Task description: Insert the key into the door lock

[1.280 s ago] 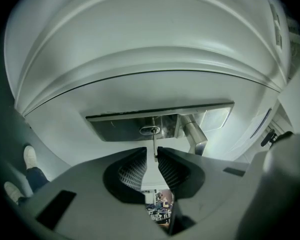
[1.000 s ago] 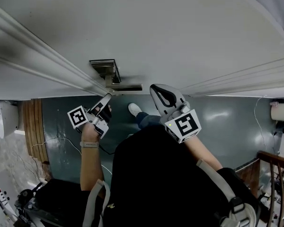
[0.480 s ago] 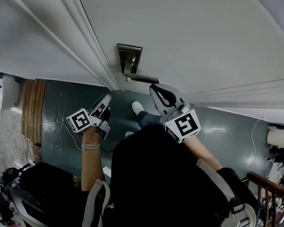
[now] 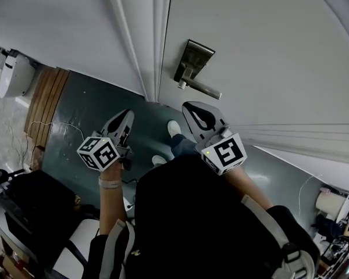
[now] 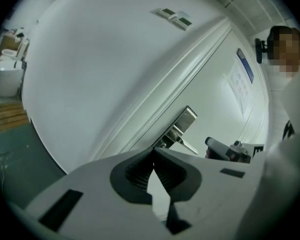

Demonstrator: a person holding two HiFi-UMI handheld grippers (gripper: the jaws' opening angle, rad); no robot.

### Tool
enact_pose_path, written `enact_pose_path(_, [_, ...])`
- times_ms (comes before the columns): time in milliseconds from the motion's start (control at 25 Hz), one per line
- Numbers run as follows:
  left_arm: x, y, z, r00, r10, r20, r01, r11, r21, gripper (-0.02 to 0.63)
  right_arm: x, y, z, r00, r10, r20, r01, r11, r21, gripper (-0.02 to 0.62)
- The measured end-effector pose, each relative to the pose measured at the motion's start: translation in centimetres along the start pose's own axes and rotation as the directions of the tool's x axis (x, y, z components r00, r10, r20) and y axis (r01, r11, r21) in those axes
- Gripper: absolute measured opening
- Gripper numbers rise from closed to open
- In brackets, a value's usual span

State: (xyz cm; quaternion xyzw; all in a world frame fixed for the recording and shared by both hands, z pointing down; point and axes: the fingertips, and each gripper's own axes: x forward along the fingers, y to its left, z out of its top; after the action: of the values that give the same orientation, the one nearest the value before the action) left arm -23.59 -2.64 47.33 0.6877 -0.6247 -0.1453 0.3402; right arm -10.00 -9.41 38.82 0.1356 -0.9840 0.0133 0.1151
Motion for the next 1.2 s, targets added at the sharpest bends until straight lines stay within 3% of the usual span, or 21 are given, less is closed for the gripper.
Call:
enact_pose_path(120, [-2.6, -0.1, 0.9, 0.997, 0.066, 0.046, -0.069, 0.995, 0.07, 0.009, 0.8, 2.0, 0.7, 0.999, 0.051, 0.006, -0.051, 0.999, -0.016, 0.017])
enact_pose_path(280, [-5.9, -0.3, 1.8, 0.983, 0.155, 0.101, -0.171, 0.971, 0.167, 0.009, 1.7, 4.6, 1.3, 0.993, 0.116, 0.009, -0.115, 0.993, -0.037, 0.017])
enact_pose_path(600, [-11.6, -0.7, 1.9, 0.94, 0.292, 0.179, -0.337, 0.882, 0.331, 0.009, 2.7, 9.6, 2.1, 0.977, 0.212, 0.021, -0.21, 0.975, -0.075, 0.017])
enact_pose_path(920, [-16.5, -0.5, 1.5, 0.896, 0.362, 0.256, -0.436, 0.828, 0.354, 0.009, 3.3, 13.6, 2.0, 0.962, 0.273, 0.019, -0.271, 0.959, -0.086, 0.017])
enact_pose_path(1200, [-20.3, -1.1, 1.7, 0.872, 0.374, 0.315, -0.477, 0.79, 0.385, 0.009, 3.8, 17.3, 2.4, 0.945, 0.325, 0.033, -0.319, 0.939, -0.125, 0.017])
